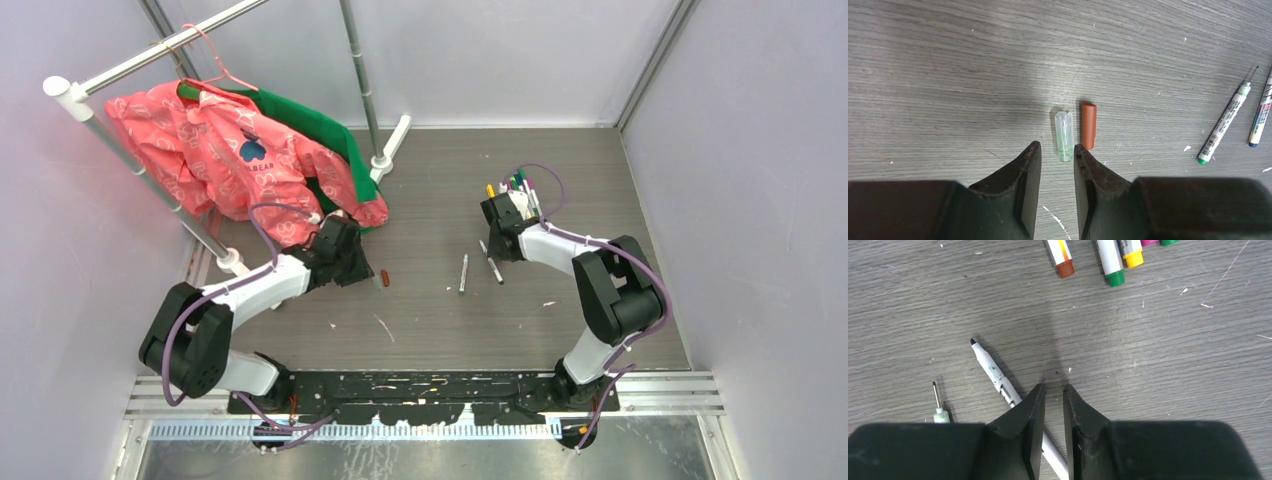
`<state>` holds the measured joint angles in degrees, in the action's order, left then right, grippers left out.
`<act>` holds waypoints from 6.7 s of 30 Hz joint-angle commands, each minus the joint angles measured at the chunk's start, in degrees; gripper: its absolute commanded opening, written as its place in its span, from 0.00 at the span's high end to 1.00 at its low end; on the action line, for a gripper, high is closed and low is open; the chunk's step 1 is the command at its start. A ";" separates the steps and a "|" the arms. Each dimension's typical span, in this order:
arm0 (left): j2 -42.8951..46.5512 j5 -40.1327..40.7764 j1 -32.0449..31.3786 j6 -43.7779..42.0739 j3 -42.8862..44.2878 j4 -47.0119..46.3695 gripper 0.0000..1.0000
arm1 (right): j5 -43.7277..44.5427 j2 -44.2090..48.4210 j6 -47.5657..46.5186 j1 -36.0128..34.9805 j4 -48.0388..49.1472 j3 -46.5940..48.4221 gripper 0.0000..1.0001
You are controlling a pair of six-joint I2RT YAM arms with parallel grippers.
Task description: Open the pen caps
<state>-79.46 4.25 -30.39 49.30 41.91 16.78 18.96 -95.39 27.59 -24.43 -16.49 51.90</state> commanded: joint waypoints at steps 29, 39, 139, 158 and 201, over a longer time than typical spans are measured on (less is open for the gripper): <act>-0.43 -1.17 -1.91 -0.58 3.81 -2.01 0.52 | -1.65 1.09 -5.46 3.32 -1.41 10.50 0.58; -0.29 -0.33 -1.95 -1.66 6.56 0.31 0.38 | -4.98 -9.13 -9.24 7.04 -0.30 19.75 0.57; -4.74 -2.59 -12.70 16.39 8.03 -24.81 0.68 | -22.70 28.20 -0.46 -25.13 11.53 -12.14 0.99; -4.69 -6.92 -12.72 15.09 5.37 -30.88 1.00 | -21.78 26.55 -1.35 -25.23 13.39 -11.23 0.77; -13.01 -9.78 1.13 19.65 13.85 -28.50 1.00 | -21.15 23.91 0.66 -25.40 14.76 -18.10 0.99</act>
<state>-91.66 -13.34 -35.81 67.24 54.17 -4.43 1.50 -72.49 28.71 -48.62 4.86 35.44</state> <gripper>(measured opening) 0.124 0.189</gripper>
